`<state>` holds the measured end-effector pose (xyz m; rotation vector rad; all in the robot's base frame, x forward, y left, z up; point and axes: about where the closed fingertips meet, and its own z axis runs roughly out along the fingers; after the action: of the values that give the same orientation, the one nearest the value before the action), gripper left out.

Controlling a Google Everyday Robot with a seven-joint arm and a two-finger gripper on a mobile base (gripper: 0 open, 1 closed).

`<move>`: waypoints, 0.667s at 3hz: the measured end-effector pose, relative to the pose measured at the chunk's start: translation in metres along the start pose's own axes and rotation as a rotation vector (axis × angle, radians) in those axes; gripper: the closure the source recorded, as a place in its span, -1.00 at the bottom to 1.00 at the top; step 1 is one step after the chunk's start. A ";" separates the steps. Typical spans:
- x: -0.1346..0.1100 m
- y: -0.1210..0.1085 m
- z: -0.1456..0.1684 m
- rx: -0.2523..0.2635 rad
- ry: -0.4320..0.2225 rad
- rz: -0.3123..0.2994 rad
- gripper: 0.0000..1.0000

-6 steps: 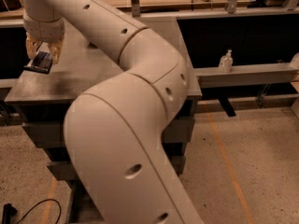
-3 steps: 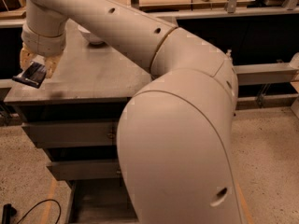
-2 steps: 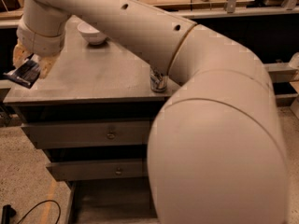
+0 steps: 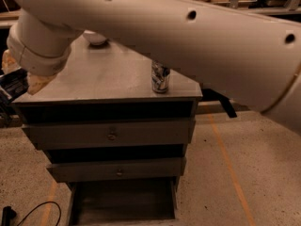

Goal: Place rxbar blueberry into bottom drawer

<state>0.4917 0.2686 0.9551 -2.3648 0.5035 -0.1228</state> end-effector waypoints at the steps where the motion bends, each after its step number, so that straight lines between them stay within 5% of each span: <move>1: -0.031 0.029 -0.027 0.094 0.015 0.225 1.00; 2: -0.056 0.078 -0.014 0.140 -0.029 0.510 1.00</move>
Offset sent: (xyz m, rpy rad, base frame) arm -0.0916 -0.0838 -0.2446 0.5450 0.6244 -0.7749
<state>0.4118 0.2290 0.9162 -2.0303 1.0286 0.1073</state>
